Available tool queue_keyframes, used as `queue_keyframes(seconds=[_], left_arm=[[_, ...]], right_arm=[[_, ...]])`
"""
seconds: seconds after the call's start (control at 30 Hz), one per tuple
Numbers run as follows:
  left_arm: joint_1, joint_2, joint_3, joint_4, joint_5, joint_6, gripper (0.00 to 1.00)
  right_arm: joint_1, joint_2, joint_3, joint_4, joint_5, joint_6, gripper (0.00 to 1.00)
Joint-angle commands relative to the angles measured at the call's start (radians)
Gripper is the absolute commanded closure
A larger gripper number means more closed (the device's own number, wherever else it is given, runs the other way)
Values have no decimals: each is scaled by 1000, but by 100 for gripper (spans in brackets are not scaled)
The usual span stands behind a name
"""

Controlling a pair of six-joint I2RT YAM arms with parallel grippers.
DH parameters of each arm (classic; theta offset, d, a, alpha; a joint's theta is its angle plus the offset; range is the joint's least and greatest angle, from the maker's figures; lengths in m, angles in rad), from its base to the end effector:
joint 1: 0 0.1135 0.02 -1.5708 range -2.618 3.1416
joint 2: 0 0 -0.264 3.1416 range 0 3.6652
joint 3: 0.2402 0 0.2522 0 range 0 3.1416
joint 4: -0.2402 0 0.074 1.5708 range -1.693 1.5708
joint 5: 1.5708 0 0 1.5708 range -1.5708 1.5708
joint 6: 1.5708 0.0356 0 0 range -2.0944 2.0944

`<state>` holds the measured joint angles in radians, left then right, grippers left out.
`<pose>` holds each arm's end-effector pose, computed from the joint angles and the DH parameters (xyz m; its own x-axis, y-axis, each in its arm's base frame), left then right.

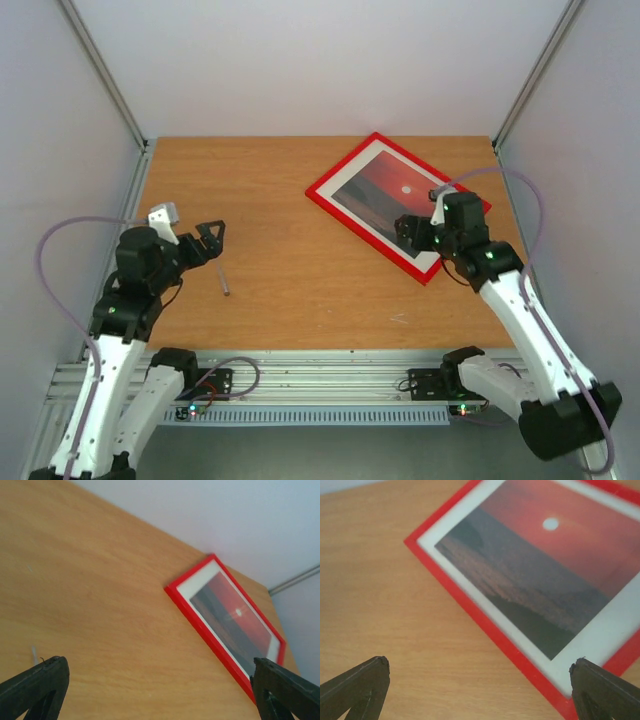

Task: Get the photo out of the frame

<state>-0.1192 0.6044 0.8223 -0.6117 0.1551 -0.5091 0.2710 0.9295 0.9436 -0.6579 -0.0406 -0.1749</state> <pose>0.1282 -0.0209 0.3332 -0.4590 -0.4300 -0.7775 0.0406 0.8640 -0.5018 0.1863 0.0533 0.3227 -0.5175 -0.3242 -0.7919 -0.3948 0.9115 -0.1152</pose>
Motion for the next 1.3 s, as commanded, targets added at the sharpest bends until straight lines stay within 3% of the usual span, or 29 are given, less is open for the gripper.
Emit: queue_keyframes(seconds=[0.0, 0.17, 0.53, 0.8, 0.97, 1.27], left_arm=[[0, 81, -80, 134, 171, -179, 1], [-24, 169, -115, 166, 200, -200, 1], [-119, 339, -186, 294, 239, -224, 1], [-145, 370, -179, 275, 213, -186, 1], [-151, 391, -172, 270, 215, -174, 1], [-167, 428, -166, 279, 213, -172, 1]], right_arm=[[10, 158, 76, -5, -119, -11, 2], [22, 365, 106, 16, -245, -47, 1], [89, 699, 263, 8, -155, -181, 2], [98, 866, 345, -16, -90, -255, 12], [99, 916, 373, -20, -49, -264, 25], [120, 976, 398, -43, -6, -286, 37]])
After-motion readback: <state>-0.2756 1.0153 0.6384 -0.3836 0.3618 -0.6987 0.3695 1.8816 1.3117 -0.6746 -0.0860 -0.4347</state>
